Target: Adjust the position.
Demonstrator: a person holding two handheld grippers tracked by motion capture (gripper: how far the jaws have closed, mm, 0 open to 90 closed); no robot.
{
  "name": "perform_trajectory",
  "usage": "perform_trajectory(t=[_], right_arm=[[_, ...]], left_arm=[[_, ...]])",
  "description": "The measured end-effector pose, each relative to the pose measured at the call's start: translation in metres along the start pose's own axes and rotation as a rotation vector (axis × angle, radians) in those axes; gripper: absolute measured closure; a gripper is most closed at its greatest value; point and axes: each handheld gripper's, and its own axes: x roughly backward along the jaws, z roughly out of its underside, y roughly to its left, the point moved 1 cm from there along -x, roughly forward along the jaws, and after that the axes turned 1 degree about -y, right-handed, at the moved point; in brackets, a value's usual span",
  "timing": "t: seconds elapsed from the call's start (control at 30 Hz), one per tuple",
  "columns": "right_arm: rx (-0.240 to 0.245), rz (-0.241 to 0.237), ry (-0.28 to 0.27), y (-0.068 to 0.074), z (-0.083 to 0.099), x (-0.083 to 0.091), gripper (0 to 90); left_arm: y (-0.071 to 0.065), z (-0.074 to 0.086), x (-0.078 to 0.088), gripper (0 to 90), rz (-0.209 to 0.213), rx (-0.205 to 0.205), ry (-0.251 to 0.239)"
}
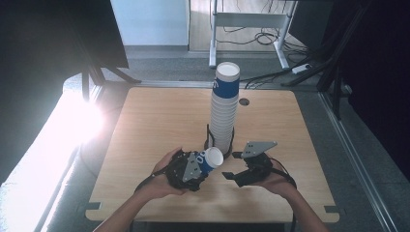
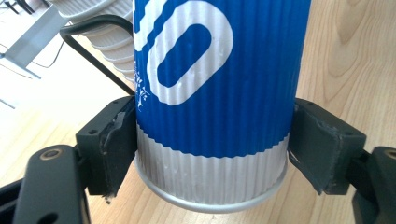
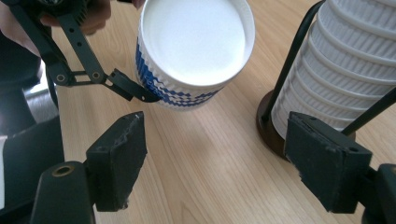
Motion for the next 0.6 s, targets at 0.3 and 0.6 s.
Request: perform_trajectory(t=[0.3, 0.6], right_arm=[[0.053, -0.016, 0.132, -0.002, -0.011, -0.006, 21.1], [0.075, -0.033, 0.199, -0.006, -0.018, -0.013, 20.7]], left_arm=[[0.000, -0.004, -0.001, 20.9, -0.012, -0.064, 0.035], [-0.005, -0.005, -0.009, 20.9, -0.008, -0.102, 0.066]])
